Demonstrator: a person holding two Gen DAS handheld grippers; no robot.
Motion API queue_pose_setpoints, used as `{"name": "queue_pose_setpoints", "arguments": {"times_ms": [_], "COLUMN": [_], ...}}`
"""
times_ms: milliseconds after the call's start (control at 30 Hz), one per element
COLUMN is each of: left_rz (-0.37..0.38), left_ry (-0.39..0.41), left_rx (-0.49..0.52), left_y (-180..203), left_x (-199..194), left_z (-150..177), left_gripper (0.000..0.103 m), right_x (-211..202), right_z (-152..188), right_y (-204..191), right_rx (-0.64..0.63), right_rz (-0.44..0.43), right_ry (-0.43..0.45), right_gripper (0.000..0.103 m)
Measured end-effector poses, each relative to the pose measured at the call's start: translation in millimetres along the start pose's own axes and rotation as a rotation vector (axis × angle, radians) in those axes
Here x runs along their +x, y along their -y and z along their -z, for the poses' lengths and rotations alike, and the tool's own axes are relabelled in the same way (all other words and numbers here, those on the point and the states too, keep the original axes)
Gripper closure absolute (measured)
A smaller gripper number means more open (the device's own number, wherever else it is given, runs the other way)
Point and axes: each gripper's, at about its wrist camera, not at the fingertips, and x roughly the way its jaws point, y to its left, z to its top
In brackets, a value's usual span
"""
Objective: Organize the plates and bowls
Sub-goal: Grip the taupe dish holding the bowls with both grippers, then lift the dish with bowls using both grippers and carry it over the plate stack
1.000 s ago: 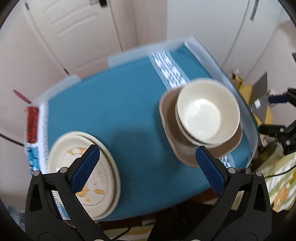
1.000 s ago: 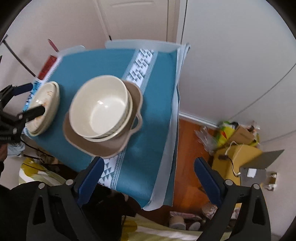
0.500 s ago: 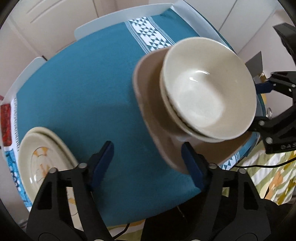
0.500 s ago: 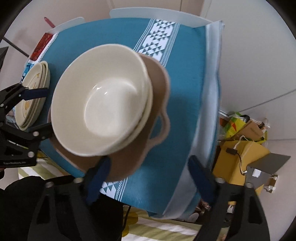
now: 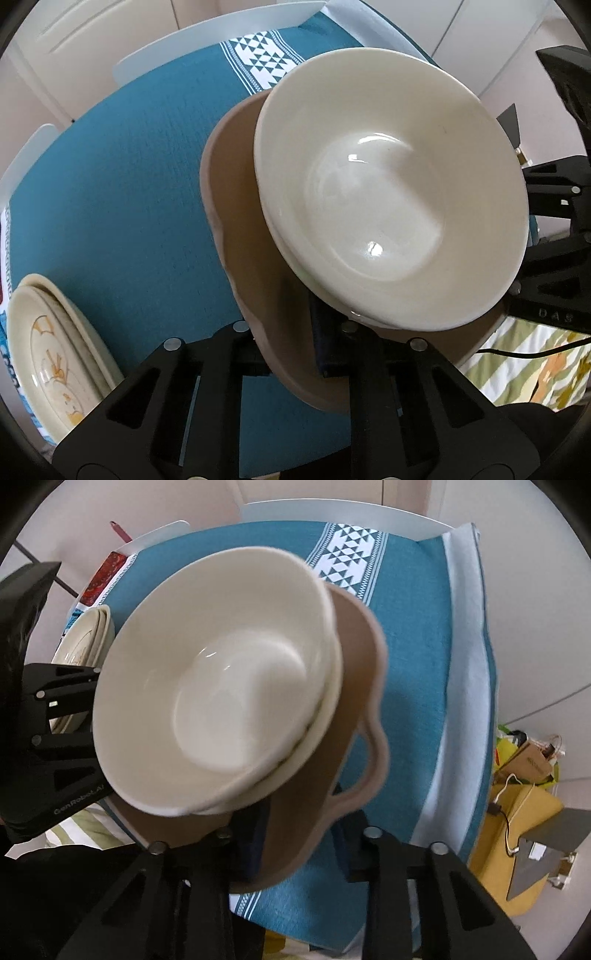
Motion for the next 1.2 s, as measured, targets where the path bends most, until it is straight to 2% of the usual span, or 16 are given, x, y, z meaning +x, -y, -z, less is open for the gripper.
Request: {"name": "queue_pose_setpoints", "arguments": {"times_ms": [100,333,367,667,867,1200], "left_rz": [-0.009,-0.037,-0.041,-0.072,-0.104,-0.162], "left_ry": [0.012,0.042,0.047,0.104,0.135,0.157], "left_rx": [-0.003,-0.007,-0.006,-0.034,-0.081,-0.152], "left_y": [1,6,7,-6,-29,-96], "left_x": [-1,-12,-23,-62,-101,-144], "left_z": [0,0,12,5,12,41], "left_gripper": [0.09,0.09,0.09,0.09,0.09,0.09], "right_x": [3,-1,-2,-35,-61,-74], "right_z": [1,-1,-1,-12,-31,-68], "right_y": [4,-1,-1,-3,-26,-108], "right_rx": [0.008,-0.028,-0.026,-0.092,-0.154,-0.254], "right_rz": [-0.026,-0.021,-0.023,0.017,0.021,0.006], "right_ry": [0.02,0.042,0.047,0.117,0.137,0.162], "right_gripper": [0.087,0.087,0.087,0.087,0.087,0.087]}}
